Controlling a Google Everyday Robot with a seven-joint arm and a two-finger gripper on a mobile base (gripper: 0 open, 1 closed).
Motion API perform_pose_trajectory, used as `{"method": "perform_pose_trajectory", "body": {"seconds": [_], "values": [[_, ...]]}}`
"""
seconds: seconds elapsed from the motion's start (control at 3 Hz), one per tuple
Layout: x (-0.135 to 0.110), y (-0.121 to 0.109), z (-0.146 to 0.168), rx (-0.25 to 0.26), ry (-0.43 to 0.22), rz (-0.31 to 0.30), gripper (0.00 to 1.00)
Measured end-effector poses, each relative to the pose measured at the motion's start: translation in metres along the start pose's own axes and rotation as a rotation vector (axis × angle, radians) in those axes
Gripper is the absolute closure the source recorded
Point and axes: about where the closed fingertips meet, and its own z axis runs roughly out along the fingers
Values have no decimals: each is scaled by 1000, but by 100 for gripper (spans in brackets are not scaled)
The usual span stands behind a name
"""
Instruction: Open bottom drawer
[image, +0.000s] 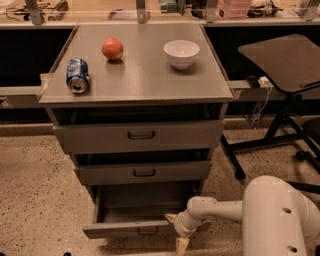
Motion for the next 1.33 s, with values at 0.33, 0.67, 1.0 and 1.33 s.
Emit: {"method": "perform_pose_trajectory", "body": {"seconds": [0.33, 0.67, 1.0, 1.33], "values": [[4, 0, 9, -45, 16, 11, 15], [1, 7, 12, -86, 34, 14, 30], [-3, 15, 10, -101, 38, 22, 36], [-6, 15, 5, -101, 38, 22, 30]]}}
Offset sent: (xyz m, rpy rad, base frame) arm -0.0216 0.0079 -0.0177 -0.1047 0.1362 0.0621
